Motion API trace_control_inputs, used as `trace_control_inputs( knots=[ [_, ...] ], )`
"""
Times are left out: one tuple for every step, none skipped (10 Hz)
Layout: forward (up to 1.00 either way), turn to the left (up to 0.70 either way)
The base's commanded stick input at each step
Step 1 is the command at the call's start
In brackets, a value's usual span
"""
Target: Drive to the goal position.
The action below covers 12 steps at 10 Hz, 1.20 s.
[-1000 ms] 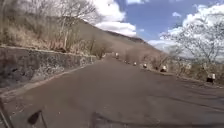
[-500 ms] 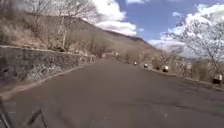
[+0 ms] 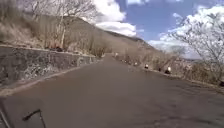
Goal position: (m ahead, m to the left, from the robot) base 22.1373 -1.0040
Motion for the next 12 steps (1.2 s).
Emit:
trace_control_inputs(
  knots=[
    [0.70,0.00],
    [0.70,0.00],
    [0.70,0.00],
    [0.70,0.00],
    [0.70,0.00],
    [0.70,0.00],
    [0.70,0.00],
    [0.70,0.00],
    [0.70,0.00],
    [0.70,0.00],
    [0.70,0.00],
    [0.70,0.00]
  ],
)
